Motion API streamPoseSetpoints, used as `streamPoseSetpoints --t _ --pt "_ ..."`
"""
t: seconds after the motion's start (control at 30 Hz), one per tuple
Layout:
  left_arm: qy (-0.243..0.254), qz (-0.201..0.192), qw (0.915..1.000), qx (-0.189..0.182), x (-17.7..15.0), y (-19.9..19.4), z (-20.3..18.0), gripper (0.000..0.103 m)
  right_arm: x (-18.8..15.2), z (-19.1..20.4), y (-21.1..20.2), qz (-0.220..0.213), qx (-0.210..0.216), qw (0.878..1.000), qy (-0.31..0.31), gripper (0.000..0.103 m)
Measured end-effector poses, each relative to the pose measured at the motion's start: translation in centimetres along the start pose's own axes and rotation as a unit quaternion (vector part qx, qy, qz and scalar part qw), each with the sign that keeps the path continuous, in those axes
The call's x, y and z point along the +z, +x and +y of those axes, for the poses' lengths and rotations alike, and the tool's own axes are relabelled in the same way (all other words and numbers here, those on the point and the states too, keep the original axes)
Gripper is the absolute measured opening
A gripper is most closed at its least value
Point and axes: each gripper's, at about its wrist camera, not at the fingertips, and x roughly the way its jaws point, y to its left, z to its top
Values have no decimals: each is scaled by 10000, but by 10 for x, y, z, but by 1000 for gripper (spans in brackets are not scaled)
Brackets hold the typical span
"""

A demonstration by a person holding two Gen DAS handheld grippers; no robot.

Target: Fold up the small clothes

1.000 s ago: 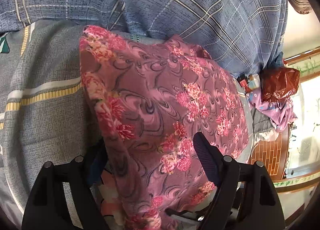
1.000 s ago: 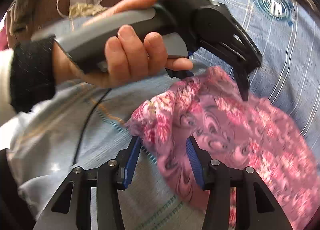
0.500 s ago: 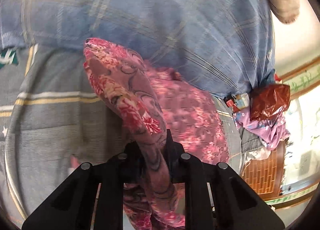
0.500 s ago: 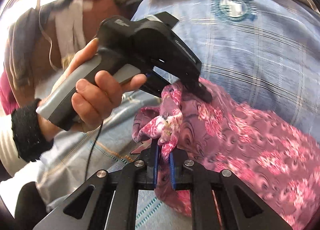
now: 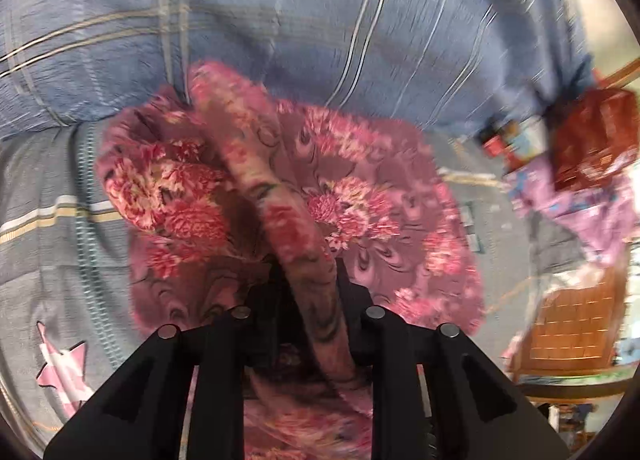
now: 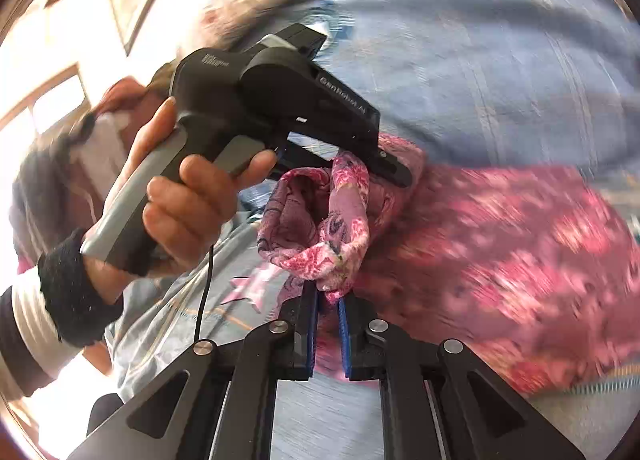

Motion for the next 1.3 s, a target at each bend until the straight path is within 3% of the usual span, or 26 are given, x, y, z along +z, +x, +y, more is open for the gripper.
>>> streamPoseSetpoints --t 0.1,0.23,0.3,0.37,0.47,0.5,0.53,0.67,0.83,1.07,1.2,1.3 --pt "66 254 9985 474 3 29 -16 26 -1 -34 6 304 -45 9973 661 13" --pt "391 441 9942 902 1 28 -39 48 -4 -58 6 596 -122 9914 1159 29" --pt "425 471 9931 983 2 15 -43 48 -2 -59 1 628 -33 9906 1217 32" --pt "459 303 9934 1005 4 -5 -43 49 3 -57 -9 525 68 9919 1154 35" --pt "375 -3 9925 1161 10 -37 -36 63 12 -55 -30 149 242 9936 1090 52" --pt "317 -73 9916 1255 12 -44 -31 64 13 -55 -34 62 260 9938 1077 61" --pt "235 -117 9898 1398 14 -49 -27 64 15 -55 -38 -36 238 9939 1078 62" --pt "84 108 9873 1583 21 -40 -18 64 18 -59 -42 -244 178 9933 1116 67" --pt "188 263 9856 1660 17 -12 -28 64 20 -60 -16 112 -190 9952 952 67" --pt "208 582 9838 1685 32 31 -38 64 15 -70 9 474 360 9879 1431 67" --pt "418 463 9827 1746 46 39 -58 64 15 -67 13 424 404 9885 1391 67" --pt "715 349 9814 1747 55 34 -75 64 16 -66 14 473 97 9895 1362 66"
